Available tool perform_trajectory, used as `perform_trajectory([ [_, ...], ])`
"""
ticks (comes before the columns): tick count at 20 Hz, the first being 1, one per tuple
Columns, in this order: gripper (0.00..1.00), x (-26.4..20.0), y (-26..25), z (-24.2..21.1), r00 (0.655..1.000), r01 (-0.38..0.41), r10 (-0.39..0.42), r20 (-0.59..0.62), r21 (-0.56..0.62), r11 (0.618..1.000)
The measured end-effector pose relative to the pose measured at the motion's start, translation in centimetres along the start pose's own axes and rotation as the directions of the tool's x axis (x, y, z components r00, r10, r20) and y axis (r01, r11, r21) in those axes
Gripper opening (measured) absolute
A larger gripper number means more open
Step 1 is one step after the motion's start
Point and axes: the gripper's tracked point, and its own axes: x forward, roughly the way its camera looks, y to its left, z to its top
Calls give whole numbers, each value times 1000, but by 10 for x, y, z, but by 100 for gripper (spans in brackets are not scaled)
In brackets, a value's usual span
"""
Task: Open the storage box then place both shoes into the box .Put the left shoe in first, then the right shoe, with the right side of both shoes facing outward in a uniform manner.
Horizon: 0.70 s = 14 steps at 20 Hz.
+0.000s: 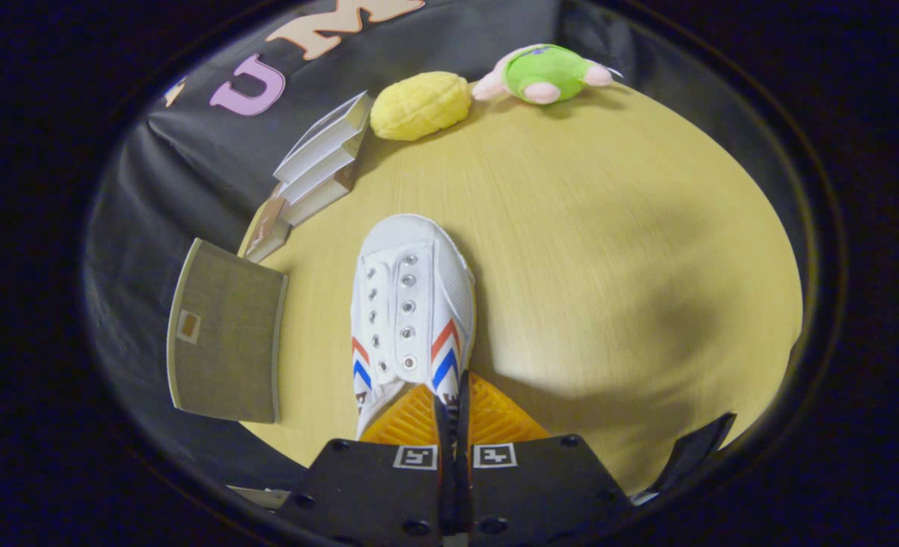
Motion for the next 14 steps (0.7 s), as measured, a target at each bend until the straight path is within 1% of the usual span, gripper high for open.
perform_trajectory([
  [1,4,-3,0,2,1000,-13,12,21,22,1000],
  [6,3,-2,3,5,996,-87,86,28,41,995],
  [10,3,-1,4,4,994,-90,88,72,24,996],
  [14,3,0,4,1,991,-98,92,97,59,993],
])
